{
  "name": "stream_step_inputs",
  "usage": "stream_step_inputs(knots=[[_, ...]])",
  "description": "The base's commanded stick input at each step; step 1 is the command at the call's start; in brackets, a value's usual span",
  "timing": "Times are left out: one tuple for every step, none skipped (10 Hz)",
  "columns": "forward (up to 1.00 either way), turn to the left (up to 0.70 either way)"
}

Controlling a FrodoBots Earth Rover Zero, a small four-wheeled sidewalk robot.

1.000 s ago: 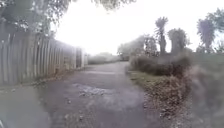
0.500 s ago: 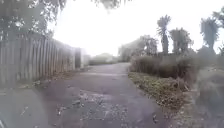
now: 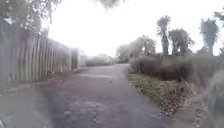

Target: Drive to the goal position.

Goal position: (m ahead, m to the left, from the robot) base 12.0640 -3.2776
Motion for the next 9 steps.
stream_step_inputs(knots=[[0.7,0.0],[0.7,0.0],[0.7,0.0],[0.7,0.0],[0.7,0.0],[0.7,0.0],[0.7,-0.03],[0.7,-0.09],[0.7,-0.14]])
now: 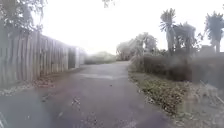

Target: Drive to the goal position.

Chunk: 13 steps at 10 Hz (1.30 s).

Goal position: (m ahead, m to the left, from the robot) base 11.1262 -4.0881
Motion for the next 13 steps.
stream_step_inputs(knots=[[0.7,-0.14],[0.7,-0.14],[0.7,-0.14],[0.7,-0.14],[0.7,-0.14],[0.7,-0.14],[0.7,-0.14],[0.7,-0.14],[0.7,-0.14],[0.7,0.0],[0.7,0.0],[0.7,0.0],[0.7,0.0]])
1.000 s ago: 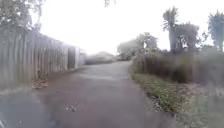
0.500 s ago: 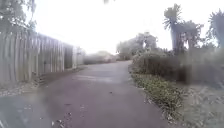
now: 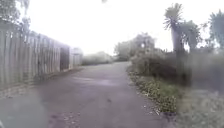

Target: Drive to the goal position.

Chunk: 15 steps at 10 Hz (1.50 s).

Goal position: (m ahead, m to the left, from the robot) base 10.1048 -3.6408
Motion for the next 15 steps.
stream_step_inputs(knots=[[0.7,0.0],[0.7,0.0],[0.7,0.0],[0.7,0.0],[0.7,0.0],[0.7,0.0],[0.7,0.0],[0.7,0.0],[0.7,0.0],[0.7,0.0],[0.7,0.0],[0.7,0.0],[0.7,-0.14],[0.7,-0.14],[0.7,-0.14]])
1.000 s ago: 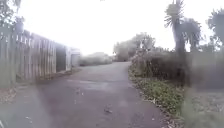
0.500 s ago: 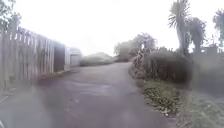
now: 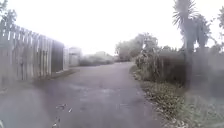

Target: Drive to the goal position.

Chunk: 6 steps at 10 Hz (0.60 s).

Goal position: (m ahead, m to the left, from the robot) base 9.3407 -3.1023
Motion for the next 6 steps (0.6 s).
stream_step_inputs(knots=[[0.7,-0.14],[0.7,-0.14],[0.7,-0.14],[0.7,-0.14],[0.7,-0.14],[0.7,-0.14]])
